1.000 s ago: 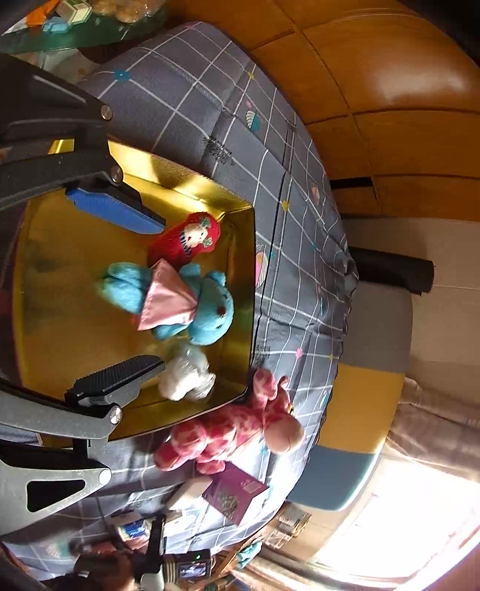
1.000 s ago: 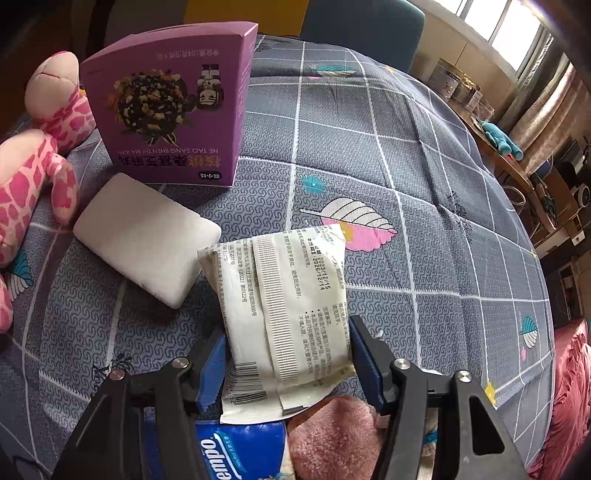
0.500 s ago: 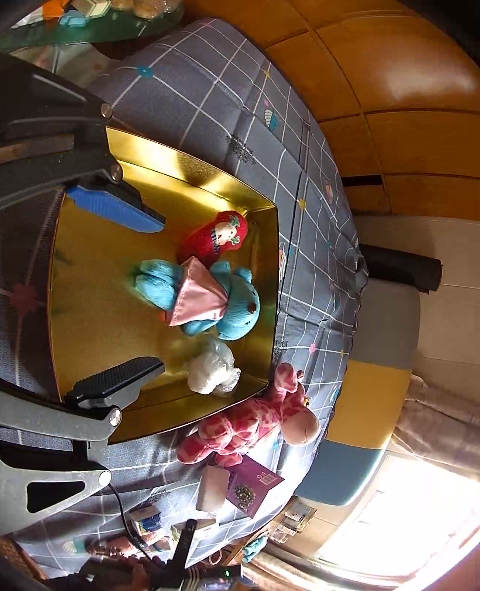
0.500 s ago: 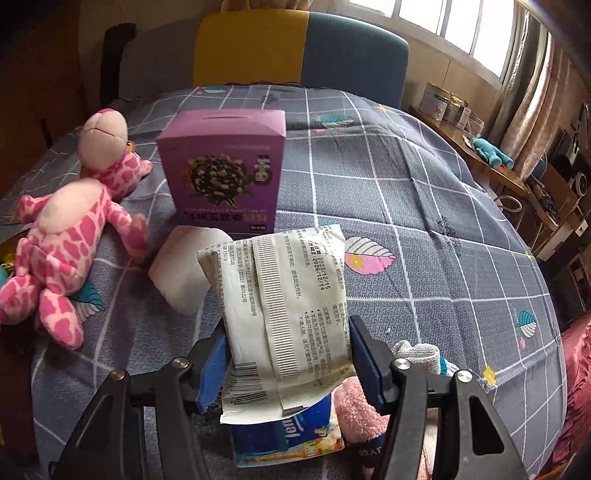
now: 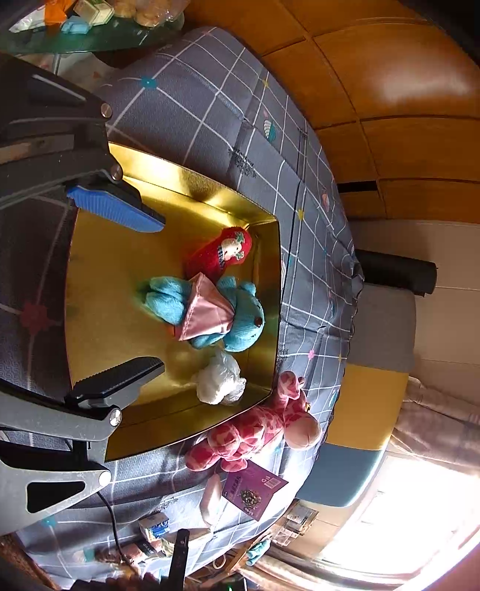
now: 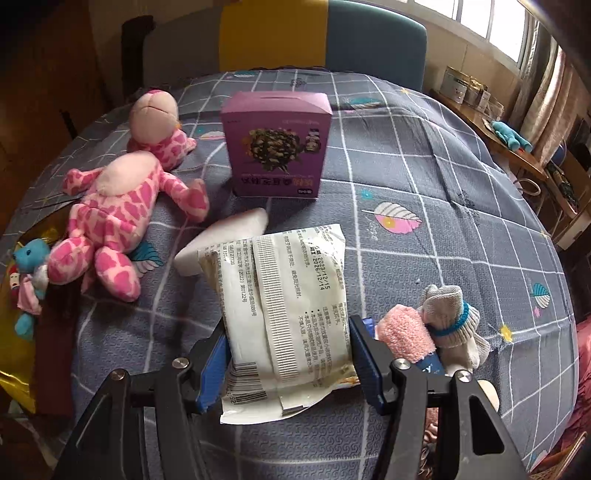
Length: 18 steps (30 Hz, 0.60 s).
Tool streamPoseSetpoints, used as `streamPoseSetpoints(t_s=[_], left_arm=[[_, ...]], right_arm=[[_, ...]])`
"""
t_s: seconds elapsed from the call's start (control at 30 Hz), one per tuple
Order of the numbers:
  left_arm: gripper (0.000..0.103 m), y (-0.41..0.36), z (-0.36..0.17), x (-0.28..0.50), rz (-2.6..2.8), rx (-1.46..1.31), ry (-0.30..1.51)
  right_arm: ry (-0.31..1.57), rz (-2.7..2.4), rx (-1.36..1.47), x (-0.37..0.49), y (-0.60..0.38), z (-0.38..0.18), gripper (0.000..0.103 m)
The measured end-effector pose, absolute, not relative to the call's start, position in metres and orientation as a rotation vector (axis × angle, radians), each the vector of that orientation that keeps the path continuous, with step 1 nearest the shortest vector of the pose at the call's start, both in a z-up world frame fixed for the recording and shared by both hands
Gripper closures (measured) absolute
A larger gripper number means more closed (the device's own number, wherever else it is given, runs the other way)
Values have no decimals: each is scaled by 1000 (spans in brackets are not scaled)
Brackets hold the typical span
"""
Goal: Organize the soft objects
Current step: 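Carry the white snack packet to the gold tray and release it with the right gripper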
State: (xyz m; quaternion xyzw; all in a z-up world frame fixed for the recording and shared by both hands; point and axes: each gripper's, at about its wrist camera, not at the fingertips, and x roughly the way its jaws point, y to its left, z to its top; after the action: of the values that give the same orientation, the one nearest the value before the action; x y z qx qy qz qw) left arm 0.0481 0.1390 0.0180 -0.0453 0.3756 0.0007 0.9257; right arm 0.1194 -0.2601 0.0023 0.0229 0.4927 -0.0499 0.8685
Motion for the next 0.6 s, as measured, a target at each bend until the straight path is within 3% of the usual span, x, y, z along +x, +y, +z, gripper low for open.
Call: streamPoseSetpoints(t_s=[0.6], left_arm=[[29,155,24,38,31,-116,735]], right_arm=[[956,335,-79,98,-67,37,42]])
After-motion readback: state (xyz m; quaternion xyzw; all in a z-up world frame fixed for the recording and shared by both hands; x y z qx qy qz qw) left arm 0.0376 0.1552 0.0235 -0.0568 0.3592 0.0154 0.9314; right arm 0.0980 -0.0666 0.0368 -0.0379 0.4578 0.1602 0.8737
